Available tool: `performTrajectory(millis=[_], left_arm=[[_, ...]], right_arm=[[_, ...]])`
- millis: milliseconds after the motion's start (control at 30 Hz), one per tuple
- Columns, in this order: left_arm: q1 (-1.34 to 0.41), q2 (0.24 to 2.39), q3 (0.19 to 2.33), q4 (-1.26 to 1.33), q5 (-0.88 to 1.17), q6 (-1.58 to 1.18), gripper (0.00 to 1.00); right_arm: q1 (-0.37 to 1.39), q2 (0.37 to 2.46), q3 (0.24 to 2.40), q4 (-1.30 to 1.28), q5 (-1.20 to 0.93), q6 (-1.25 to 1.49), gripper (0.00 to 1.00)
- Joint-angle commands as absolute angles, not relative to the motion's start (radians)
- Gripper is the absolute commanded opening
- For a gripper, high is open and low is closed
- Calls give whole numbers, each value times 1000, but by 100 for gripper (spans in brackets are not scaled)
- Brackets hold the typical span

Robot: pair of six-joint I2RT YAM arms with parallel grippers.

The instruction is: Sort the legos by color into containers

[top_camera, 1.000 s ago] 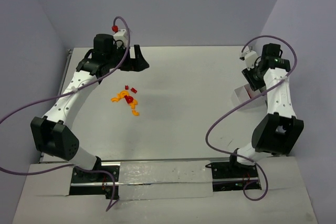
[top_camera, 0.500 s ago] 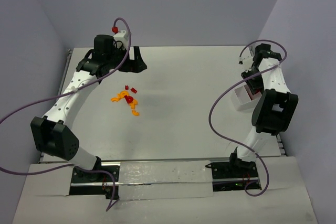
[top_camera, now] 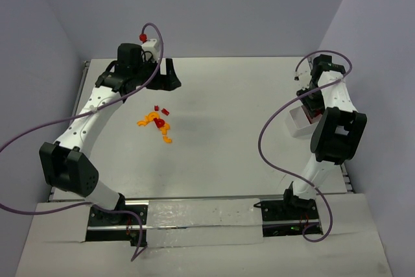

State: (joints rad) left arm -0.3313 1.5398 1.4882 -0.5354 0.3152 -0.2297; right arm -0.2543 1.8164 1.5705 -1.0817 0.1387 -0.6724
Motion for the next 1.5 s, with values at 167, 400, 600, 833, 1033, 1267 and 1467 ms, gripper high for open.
performTrajectory(millis=[167, 400, 600, 833, 1033, 1267, 1467], left_arm=[[-330, 1517, 1530, -553, 256, -175, 99], [-315, 1467, 1408, -557, 173, -73, 99], [-272, 1556, 1351, -532, 59, -50, 88], [-272, 1728, 1358, -438, 7, -51, 74], [-270, 1849, 1405, -397, -80, -54, 72], [-246, 1939, 1464, -390, -124, -89, 61], [-241, 2004, 1517, -414, -80, -93, 57]], right_arm=[[-238, 1797, 1631, -1095, 137, -660, 65], [-194, 1742, 1685, -1134, 69, -627, 70], [-51, 1679, 1772, -1155, -49, -529, 100], [89, 1663, 1789, -1111, -209, -361, 100], [132, 1641, 1713, -1048, -244, -317, 100], [139, 1626, 1669, -1032, -264, -306, 100], [143, 1623, 1654, -1025, -265, -304, 100]])
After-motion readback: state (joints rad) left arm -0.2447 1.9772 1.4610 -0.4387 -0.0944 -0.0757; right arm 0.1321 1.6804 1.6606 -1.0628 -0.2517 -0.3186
